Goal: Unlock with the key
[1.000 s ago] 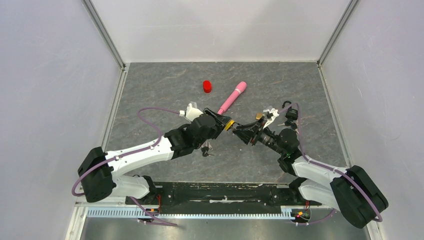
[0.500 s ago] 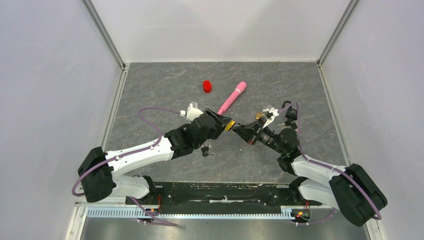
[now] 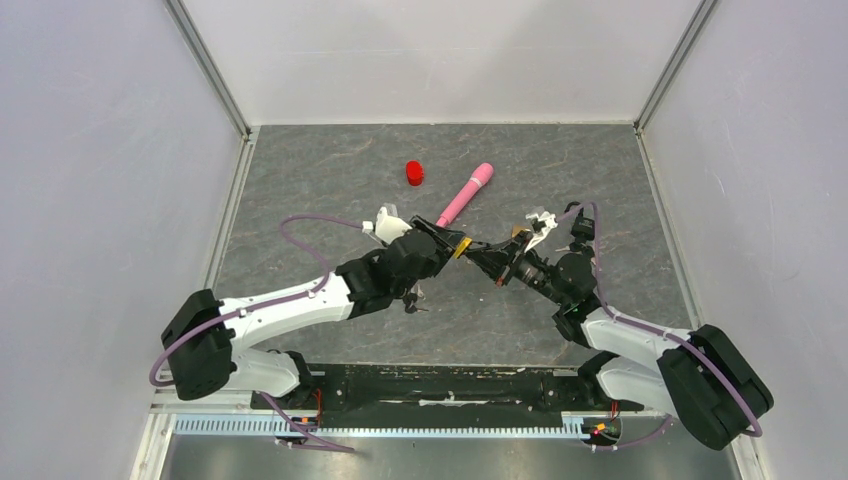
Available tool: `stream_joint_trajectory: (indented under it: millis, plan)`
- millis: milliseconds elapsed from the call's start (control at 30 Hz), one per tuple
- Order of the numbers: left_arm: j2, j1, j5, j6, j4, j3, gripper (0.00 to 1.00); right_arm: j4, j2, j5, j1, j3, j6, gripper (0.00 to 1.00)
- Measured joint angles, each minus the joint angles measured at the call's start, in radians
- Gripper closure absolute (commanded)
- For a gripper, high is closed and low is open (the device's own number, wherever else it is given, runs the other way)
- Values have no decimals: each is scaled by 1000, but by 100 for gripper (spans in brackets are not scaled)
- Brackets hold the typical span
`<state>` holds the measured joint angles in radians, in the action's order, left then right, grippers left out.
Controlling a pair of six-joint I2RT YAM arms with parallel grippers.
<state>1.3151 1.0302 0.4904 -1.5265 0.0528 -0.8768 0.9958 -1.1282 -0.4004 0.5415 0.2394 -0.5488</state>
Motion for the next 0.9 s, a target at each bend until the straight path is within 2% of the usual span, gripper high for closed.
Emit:
stream_joint_trajectory:
  millis: [267,433,667,800,900]
  plan:
    - [32,14,51,8,-36,4,98,-16,-14,35,0,2,-19,100]
    - [-28,27,70,73,-183,90,98,42,-28,-14,-26,2,-133,100]
    - [-103,35,40,258,-431,177,98,287,-117,-107,-72,2,-403,100]
    - [-106,34,8,352,-579,211,98,474,-211,-143,-99,2,-617,100]
    - [-106,31,-5,416,-636,234,98,506,-268,-162,-107,8,-763,100]
